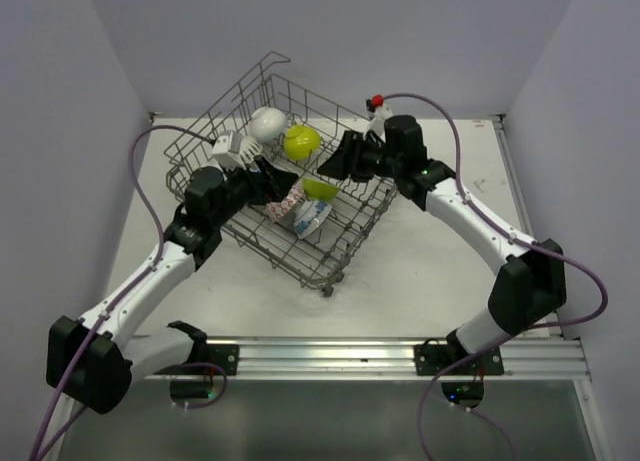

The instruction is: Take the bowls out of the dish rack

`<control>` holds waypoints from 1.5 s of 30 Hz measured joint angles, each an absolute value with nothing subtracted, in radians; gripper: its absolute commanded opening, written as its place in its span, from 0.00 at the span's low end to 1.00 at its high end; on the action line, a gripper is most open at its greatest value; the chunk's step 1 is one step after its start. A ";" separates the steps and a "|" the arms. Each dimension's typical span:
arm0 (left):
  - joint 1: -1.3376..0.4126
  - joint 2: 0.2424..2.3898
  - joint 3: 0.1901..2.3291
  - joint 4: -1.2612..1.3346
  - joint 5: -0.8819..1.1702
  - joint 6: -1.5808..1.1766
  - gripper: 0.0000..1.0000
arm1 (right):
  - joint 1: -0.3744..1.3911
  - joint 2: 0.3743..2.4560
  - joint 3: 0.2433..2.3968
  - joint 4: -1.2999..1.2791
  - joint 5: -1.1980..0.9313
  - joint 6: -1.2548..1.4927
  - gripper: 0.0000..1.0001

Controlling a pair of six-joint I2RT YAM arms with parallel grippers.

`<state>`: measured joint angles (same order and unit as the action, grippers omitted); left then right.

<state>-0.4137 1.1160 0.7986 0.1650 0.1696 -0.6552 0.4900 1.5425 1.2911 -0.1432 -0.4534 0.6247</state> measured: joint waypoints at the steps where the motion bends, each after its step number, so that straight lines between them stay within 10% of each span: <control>1: -0.414 1.097 0.815 0.134 0.151 -0.622 0.89 | 0.490 1.559 1.351 -0.178 -0.433 0.587 0.58; 14: -0.414 0.875 0.811 -0.150 -0.092 -0.346 1.00 | 0.475 1.990 1.858 -0.551 -0.437 0.120 0.58; 32: -0.414 0.796 0.759 -0.213 -0.195 -0.250 1.00 | 0.471 2.142 1.922 -0.670 -0.576 -0.003 0.53; 45: -0.414 0.794 0.755 -0.219 -0.196 -0.242 1.00 | 0.471 2.165 1.925 -0.683 -0.612 -0.030 0.17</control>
